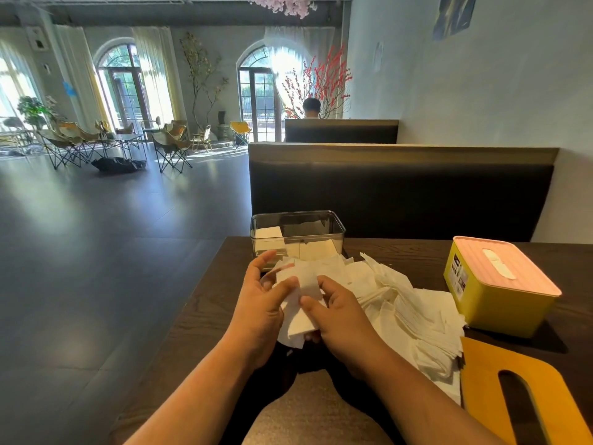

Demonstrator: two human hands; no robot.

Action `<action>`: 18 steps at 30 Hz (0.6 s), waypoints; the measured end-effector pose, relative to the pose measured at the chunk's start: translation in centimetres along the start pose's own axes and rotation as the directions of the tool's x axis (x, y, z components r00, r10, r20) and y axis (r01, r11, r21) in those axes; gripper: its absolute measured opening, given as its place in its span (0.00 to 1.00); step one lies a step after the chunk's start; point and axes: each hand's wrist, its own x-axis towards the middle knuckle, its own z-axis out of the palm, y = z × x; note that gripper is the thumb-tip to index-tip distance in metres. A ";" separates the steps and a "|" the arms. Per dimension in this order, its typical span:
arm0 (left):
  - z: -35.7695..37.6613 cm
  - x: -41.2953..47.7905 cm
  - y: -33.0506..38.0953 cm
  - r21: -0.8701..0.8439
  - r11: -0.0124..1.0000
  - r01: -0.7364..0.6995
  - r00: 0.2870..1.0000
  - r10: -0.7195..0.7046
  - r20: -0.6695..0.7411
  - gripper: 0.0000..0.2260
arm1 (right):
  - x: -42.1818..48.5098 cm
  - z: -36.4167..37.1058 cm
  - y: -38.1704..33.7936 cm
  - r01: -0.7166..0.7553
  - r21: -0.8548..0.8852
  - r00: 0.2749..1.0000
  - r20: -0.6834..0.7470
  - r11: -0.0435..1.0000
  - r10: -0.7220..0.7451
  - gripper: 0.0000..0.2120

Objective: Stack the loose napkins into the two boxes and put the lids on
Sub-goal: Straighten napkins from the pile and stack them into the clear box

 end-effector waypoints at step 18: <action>-1.8 0.1 3.2 -0.273 0.920 0.281 0.958 -0.285 0.025 0.16 | 0.0 -1.5 -0.4 0.214 -0.792 0.974 0.128 0.572 -0.188 0.19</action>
